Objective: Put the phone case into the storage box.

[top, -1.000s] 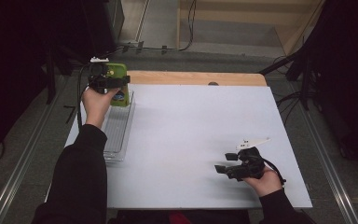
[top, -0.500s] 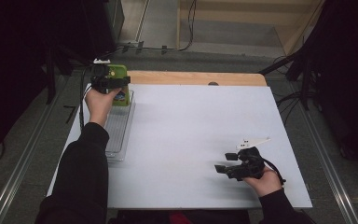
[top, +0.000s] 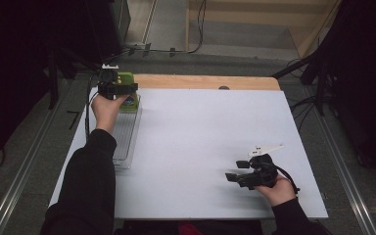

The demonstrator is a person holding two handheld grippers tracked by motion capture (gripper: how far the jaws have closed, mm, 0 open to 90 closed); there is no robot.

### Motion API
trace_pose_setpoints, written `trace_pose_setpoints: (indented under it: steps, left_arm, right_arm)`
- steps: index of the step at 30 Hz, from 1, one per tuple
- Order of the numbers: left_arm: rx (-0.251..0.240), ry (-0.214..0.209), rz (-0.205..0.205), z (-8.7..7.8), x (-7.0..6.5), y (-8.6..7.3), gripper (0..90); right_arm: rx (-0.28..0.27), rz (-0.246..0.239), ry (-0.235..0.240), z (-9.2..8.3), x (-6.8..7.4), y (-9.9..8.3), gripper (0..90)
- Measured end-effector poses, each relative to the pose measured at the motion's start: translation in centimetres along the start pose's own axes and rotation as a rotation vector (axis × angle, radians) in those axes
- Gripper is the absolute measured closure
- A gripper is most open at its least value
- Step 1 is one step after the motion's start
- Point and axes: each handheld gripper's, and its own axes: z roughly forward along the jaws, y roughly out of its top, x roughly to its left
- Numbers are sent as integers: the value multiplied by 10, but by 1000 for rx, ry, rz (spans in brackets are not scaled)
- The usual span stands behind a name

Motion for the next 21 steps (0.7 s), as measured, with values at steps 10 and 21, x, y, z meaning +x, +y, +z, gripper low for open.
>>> trace_pose_setpoints:
  steps: [10,21]
  left_arm:
    - [21,-7,23,6,-2,-4,165]
    - [33,-19,29,4,-2,-4,138]
  right_arm:
    - [-1,1,2,0,0,0,266]
    - [7,-4,15,2,2,2,266]
